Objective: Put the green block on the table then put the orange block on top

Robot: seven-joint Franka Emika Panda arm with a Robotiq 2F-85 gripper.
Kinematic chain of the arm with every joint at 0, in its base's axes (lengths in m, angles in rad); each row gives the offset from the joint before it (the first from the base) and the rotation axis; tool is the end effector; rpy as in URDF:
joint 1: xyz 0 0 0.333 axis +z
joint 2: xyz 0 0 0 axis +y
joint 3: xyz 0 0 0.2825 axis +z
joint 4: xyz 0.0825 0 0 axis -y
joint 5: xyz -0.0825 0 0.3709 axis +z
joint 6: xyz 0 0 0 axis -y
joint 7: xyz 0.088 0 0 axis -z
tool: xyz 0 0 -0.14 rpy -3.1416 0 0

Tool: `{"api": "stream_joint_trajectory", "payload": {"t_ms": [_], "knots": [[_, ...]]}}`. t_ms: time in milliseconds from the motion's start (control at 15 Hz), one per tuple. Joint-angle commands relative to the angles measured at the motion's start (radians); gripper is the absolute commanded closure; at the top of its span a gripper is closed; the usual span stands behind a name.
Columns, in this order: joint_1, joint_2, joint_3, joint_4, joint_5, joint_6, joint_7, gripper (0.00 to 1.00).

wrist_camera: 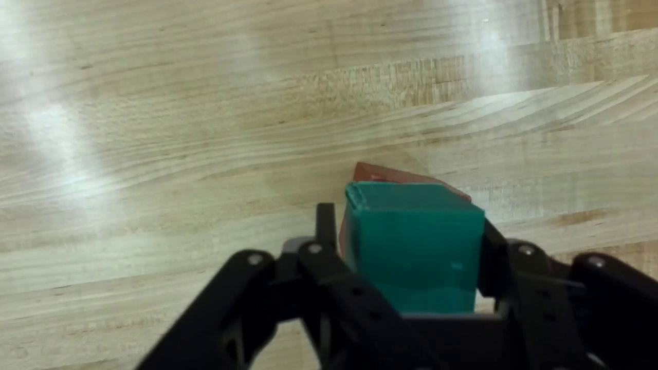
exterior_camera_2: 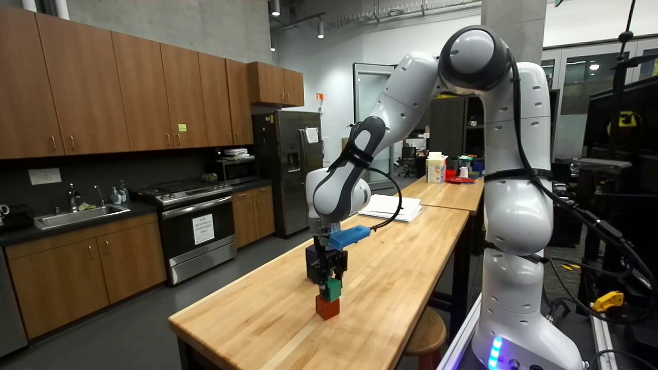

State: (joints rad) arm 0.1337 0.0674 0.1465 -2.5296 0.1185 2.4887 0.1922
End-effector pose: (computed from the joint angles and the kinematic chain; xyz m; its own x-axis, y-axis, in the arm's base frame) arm 0.4187 0.1237 0.1865 0.9924 -0.0068 -0.1227 -0.0128 -0.9987 -0.0485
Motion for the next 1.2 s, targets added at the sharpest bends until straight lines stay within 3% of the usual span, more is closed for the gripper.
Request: {"api": "stream_joint_trajectory", "payload": {"t_ms": [0, 67, 400, 867, 1133], "knots": [[0.01, 0.021, 0.002, 0.033, -0.008, -0.013, -0.01, 0.71], [0.013, 0.017, 0.006, 0.037, -0.007, -0.02, -0.012, 0.76], [0.038, 0.007, 0.026, 0.075, -0.043, -0.046, -0.008, 0.76], [0.046, 0.085, 0.036, 0.161, -0.068, -0.028, -0.094, 0.76], [0.052, 0.168, 0.026, 0.233, -0.149, -0.024, -0.119, 0.76]]}}
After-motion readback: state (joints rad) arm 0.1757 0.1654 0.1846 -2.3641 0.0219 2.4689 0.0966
